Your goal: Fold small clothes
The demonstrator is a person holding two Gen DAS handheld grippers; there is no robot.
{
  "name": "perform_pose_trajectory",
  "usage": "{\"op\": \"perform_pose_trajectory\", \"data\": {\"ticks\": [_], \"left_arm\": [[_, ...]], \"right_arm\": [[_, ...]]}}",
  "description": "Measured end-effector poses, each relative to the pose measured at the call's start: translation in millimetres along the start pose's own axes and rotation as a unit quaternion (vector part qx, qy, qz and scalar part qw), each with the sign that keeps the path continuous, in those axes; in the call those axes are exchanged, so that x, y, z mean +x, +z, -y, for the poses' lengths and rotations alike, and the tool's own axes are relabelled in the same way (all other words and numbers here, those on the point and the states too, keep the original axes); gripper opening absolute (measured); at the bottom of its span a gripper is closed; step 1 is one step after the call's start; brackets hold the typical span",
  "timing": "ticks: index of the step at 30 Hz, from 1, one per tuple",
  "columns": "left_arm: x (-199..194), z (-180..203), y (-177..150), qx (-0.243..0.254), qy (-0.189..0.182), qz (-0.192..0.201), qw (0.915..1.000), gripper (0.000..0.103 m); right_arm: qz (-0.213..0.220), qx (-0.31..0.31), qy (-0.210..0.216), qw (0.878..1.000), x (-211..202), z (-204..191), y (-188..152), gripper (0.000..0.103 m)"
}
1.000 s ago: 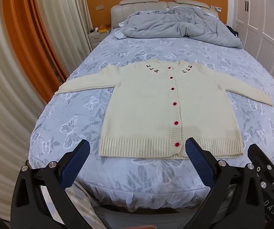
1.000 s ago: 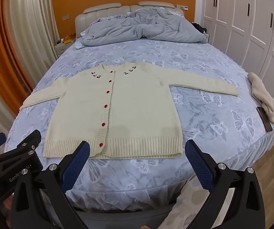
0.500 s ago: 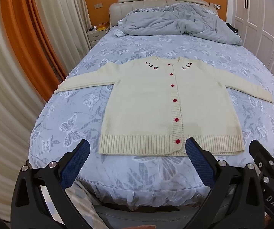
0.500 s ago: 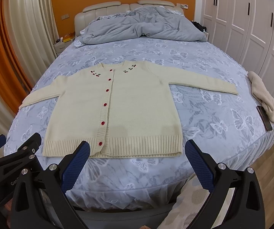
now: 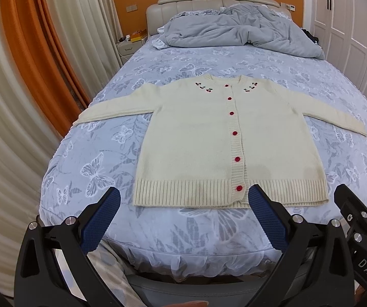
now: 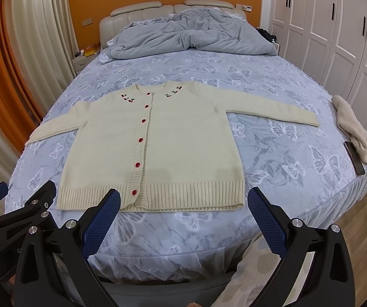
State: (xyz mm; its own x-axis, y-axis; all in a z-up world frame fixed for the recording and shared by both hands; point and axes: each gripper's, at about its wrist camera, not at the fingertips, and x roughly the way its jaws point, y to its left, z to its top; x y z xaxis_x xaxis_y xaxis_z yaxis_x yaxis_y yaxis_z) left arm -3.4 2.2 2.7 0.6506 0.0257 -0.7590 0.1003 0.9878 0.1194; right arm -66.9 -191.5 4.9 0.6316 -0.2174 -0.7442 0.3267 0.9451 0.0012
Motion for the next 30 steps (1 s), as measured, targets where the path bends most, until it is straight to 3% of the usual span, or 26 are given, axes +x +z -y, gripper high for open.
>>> {"op": "perform_pose_trajectory", "data": {"ticks": [10, 30], "left_arm": [[10.6, -1.8, -0.6, -0.001, 0.003, -0.009, 1.0, 0.098], [62.7, -0.5, 11.3, -0.003, 0.001, -0.049, 0.9988, 0.098]], "right_arm": [[-0.004, -0.001, -0.001, 1.0, 6.9, 0.2, -2.2, 0.098], [-0.047, -0.005, -0.002, 0.999, 64.5, -8.0, 8.6, 0.098]]}}
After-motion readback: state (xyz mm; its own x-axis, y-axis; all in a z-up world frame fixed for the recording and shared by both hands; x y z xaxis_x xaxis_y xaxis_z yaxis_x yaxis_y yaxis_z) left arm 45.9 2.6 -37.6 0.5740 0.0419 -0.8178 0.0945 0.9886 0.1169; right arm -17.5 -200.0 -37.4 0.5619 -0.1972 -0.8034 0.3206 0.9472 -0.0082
